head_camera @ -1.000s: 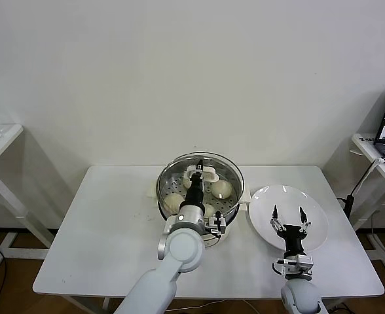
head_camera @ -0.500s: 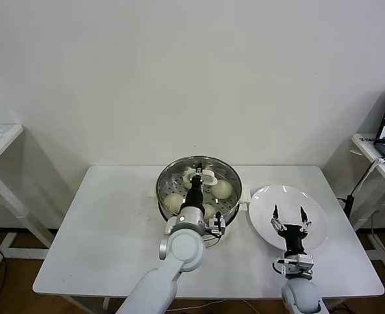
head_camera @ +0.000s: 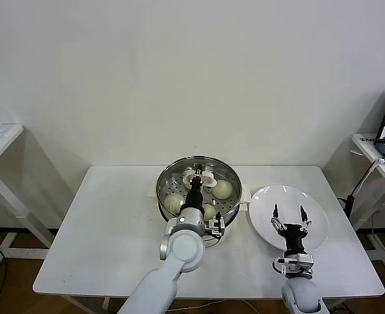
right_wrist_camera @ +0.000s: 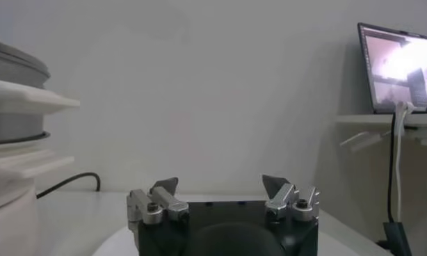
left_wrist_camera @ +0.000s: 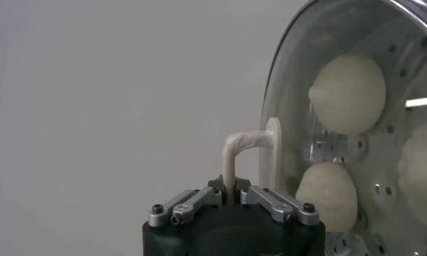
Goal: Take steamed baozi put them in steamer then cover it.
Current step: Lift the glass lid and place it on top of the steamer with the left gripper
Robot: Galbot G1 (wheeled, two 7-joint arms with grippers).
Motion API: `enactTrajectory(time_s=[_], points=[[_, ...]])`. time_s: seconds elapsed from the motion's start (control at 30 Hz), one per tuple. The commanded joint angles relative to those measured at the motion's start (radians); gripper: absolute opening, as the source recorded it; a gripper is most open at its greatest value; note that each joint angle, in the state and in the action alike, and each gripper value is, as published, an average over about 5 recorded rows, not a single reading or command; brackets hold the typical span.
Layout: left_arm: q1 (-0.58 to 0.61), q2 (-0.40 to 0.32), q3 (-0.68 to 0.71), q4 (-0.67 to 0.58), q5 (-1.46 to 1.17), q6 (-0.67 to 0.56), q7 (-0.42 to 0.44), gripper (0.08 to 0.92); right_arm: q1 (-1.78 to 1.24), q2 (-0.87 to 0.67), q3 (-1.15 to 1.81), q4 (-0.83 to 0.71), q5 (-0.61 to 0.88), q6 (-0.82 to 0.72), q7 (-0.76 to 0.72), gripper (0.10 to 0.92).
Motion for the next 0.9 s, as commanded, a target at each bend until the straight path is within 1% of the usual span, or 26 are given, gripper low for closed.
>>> enactTrajectory(time_s=[0.03,0.33,0.43,0.53,0.67,0.9], points=[[0.001,-0.007,-0.004,0.01,0.022,-0.01,0.001,0.192,0.0,0.002,-0.001,0.002,0.0,0.0,0.0,0.823],[0.008,-0.013,-0.013,0.001,0.02,-0.017,0.003,0.192,0.0,-0.002,0.0,0.006,0.0,0.0,0.0,0.823],[0.012,-0.012,-0.014,-0.015,0.015,-0.015,0.002,0.221,0.0,-0.002,-0.001,0.007,0.0,-0.001,0.0,0.823],[0.018,-0.004,-0.012,-0.048,0.002,-0.012,0.002,0.295,-0.001,-0.002,-0.002,0.008,0.0,-0.001,-0.001,0.823],[0.039,0.021,-0.006,-0.114,-0.03,-0.004,0.004,0.417,0.0,-0.002,-0.003,0.009,-0.001,-0.002,0.0,0.823],[0.105,0.104,0.004,-0.255,-0.087,0.007,0.015,0.616,0.003,-0.001,-0.005,0.019,-0.003,-0.008,0.001,0.823]])
